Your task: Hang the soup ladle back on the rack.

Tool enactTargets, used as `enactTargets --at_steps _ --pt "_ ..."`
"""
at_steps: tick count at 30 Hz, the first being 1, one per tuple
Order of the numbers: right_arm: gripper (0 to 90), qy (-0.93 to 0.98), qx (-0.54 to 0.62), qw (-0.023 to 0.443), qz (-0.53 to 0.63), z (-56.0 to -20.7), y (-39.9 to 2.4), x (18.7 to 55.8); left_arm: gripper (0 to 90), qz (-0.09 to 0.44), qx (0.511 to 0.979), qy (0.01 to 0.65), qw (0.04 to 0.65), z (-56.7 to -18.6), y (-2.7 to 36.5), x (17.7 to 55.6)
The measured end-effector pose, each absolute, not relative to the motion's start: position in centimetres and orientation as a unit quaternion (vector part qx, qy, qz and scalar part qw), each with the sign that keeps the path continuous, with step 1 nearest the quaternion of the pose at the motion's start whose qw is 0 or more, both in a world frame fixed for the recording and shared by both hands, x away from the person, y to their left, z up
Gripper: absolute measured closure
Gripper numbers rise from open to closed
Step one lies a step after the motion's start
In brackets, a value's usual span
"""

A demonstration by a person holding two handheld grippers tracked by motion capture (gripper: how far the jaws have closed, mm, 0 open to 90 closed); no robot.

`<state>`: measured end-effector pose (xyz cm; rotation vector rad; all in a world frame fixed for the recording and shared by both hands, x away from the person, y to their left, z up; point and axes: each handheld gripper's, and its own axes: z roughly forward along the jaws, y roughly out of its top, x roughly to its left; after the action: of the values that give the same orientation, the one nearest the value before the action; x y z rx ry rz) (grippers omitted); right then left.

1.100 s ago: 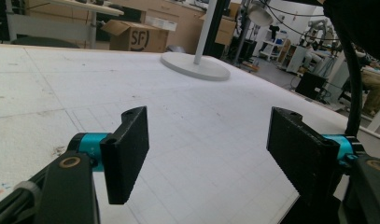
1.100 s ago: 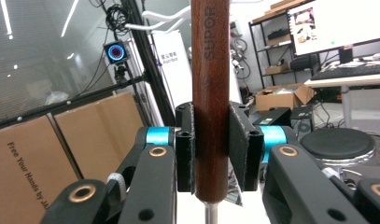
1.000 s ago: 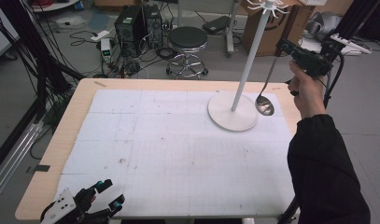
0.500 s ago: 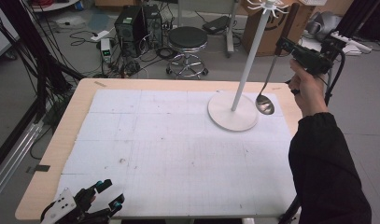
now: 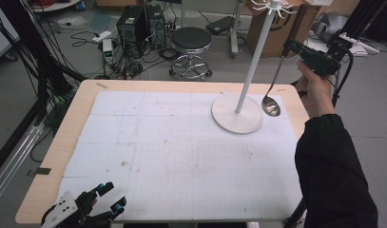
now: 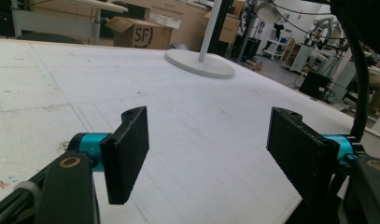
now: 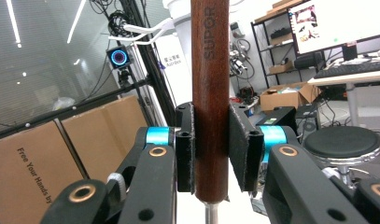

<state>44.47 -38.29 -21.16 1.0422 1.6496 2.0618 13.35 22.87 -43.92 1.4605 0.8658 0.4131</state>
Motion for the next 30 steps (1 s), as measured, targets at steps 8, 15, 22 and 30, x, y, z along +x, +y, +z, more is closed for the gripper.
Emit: enactTargets --at_steps 8,15,22,30 --pt "74.1 0.583 0.355 0.143 0.717 -21.2 -38.0 44.6 30.2 0.182 0.64 0.381 0.641 -44.0 22.9 13.4" --pt "74.1 0.59 0.351 0.136 0.714 -21.4 -37.6 44.8 30.2 0.182 0.639 0.382 0.642 -43.9 22.9 13.3" --pt "74.1 0.605 0.342 0.128 0.708 -21.5 -36.5 45.1 30.2 0.183 0.639 0.382 0.643 -43.9 22.9 13.3" --pt "74.1 0.604 0.34 0.124 0.711 -21.6 -35.9 45.4 30.2 0.183 0.638 0.381 0.643 -43.9 23.0 13.3"
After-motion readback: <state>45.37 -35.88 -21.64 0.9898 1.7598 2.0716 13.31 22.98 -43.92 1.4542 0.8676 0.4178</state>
